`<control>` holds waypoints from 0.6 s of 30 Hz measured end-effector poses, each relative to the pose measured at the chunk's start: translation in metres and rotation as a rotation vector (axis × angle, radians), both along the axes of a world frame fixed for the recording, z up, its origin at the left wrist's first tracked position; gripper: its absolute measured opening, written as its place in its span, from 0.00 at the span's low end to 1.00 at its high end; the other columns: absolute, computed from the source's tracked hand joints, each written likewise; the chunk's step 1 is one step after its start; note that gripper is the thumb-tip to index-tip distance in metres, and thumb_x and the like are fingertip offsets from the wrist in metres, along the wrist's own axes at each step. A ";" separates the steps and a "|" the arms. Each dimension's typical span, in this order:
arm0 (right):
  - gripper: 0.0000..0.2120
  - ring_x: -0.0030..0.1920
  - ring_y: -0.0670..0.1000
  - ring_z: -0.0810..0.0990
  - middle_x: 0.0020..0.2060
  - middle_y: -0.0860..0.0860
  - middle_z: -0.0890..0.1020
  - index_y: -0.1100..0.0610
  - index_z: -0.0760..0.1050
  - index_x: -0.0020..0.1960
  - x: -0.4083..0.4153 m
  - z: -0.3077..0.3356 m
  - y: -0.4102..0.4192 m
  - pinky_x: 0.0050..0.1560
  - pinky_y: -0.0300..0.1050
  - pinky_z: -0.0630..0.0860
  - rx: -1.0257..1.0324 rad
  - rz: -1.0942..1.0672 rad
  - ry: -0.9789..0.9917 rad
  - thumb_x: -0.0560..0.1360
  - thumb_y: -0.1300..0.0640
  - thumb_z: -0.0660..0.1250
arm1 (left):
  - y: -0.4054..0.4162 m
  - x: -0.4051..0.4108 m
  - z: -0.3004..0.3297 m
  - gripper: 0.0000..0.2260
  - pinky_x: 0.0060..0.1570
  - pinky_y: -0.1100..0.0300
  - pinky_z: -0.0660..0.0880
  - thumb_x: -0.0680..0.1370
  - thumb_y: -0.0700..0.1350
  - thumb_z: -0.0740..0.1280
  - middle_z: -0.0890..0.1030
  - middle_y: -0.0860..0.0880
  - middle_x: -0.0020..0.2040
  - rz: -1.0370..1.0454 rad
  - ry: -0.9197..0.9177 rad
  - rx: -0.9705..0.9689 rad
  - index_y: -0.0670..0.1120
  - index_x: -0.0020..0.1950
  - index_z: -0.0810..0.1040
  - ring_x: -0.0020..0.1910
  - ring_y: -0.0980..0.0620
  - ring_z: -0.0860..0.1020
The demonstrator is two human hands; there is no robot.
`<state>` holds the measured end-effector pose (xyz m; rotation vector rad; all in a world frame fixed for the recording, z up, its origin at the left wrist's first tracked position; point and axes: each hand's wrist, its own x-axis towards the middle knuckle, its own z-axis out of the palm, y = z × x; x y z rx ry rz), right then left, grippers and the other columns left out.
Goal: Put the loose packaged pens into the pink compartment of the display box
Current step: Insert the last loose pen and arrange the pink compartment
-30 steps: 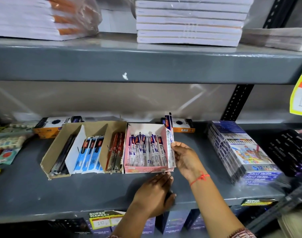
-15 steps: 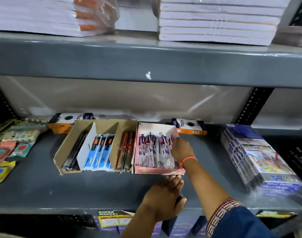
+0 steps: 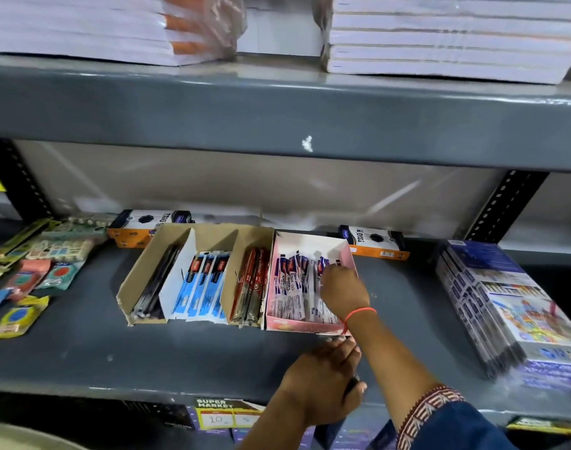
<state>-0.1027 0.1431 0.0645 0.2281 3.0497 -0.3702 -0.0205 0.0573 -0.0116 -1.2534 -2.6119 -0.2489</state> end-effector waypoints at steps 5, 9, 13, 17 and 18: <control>0.21 0.60 0.61 0.77 0.58 0.60 0.78 0.60 0.65 0.66 0.003 -0.011 -0.014 0.60 0.53 0.76 -0.115 0.061 -0.096 0.74 0.60 0.64 | -0.001 0.001 0.009 0.18 0.59 0.52 0.70 0.77 0.48 0.58 0.77 0.39 0.62 0.010 -0.143 -0.017 0.40 0.62 0.74 0.61 0.42 0.73; 0.29 0.58 0.63 0.78 0.58 0.63 0.78 0.61 0.56 0.73 0.003 -0.013 -0.015 0.60 0.55 0.77 -0.140 0.035 -0.097 0.72 0.69 0.56 | -0.003 0.001 0.003 0.16 0.43 0.60 0.78 0.72 0.51 0.62 0.84 0.46 0.49 -0.017 -0.050 0.038 0.45 0.53 0.80 0.48 0.48 0.81; 0.29 0.59 0.63 0.78 0.60 0.63 0.78 0.63 0.54 0.74 0.002 -0.009 -0.011 0.57 0.54 0.76 -0.050 0.013 -0.040 0.74 0.69 0.54 | -0.001 -0.002 0.003 0.19 0.59 0.53 0.70 0.77 0.49 0.57 0.77 0.39 0.62 0.011 -0.131 0.037 0.40 0.63 0.73 0.62 0.42 0.73; 0.19 0.56 0.64 0.80 0.56 0.64 0.80 0.65 0.66 0.64 -0.002 -0.004 -0.002 0.55 0.53 0.77 -0.077 -0.009 0.027 0.73 0.70 0.54 | -0.001 0.001 -0.001 0.18 0.56 0.57 0.74 0.74 0.51 0.61 0.81 0.42 0.57 -0.031 -0.063 0.028 0.41 0.56 0.78 0.59 0.46 0.77; 0.18 0.56 0.63 0.80 0.56 0.64 0.80 0.65 0.68 0.63 -0.003 -0.003 -0.001 0.54 0.52 0.77 -0.074 -0.005 0.026 0.73 0.70 0.54 | -0.001 0.000 -0.001 0.17 0.55 0.58 0.74 0.72 0.52 0.65 0.82 0.44 0.55 -0.041 -0.031 0.038 0.43 0.55 0.79 0.58 0.47 0.77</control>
